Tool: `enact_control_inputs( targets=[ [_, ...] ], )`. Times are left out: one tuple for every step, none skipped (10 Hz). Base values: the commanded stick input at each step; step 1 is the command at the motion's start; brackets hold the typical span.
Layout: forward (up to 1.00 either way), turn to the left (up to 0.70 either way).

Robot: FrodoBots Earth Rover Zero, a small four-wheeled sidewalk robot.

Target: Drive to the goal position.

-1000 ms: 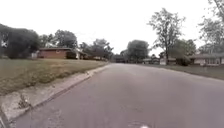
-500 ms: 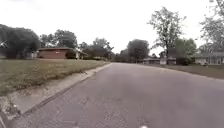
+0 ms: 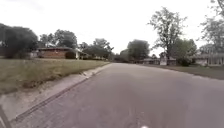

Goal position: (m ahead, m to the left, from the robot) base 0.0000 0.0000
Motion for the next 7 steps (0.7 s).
enact_control_inputs(
  targets=[
    [0.5, 0.0],
    [0.5, 0.0],
    [0.5, 0.0],
    [0.5, 0.0],
    [0.5, 0.0],
    [0.5, 0.0],
    [0.5, 0.0]
  ],
)
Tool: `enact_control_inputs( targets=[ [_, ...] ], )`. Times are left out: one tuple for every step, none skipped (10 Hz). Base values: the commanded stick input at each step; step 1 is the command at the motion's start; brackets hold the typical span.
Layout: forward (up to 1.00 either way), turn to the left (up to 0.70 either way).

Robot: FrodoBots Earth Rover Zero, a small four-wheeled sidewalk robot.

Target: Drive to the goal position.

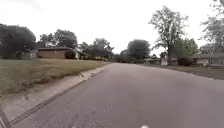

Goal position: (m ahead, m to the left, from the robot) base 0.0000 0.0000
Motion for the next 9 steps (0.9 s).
enact_control_inputs(
  targets=[
    [0.5, 0.0],
    [0.5, 0.0],
    [0.5, 0.0],
    [0.5, 0.0],
    [0.5, 0.0],
    [0.5, 0.0],
    [0.5, 0.0],
    [0.5, 0.0],
    [0.5, 0.0]
  ],
)
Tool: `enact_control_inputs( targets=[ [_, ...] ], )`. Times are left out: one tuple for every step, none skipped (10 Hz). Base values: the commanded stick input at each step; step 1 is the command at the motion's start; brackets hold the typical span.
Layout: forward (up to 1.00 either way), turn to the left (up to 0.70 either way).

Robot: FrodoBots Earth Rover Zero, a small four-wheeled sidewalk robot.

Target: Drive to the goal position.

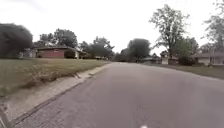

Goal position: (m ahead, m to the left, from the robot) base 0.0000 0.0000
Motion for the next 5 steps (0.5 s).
enact_control_inputs(
  targets=[
    [0.5, 0.0],
    [0.5, 0.0],
    [0.5, 0.0],
    [0.5, 0.0],
    [0.5, 0.0]
  ],
)
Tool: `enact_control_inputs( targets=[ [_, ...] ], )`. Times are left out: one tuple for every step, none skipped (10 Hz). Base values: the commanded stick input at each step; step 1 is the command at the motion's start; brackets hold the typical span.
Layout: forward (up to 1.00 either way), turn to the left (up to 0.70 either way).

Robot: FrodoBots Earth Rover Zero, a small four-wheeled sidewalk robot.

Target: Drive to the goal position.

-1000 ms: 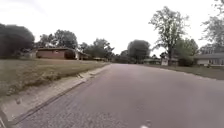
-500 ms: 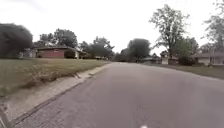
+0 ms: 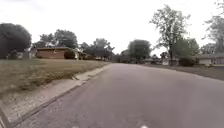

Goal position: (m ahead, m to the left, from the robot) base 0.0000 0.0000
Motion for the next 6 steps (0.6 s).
enact_control_inputs(
  targets=[
    [0.5, 0.0],
    [0.5, 0.0],
    [0.5, 0.0],
    [0.5, 0.0],
    [0.5, 0.0],
    [0.5, 0.0]
  ],
)
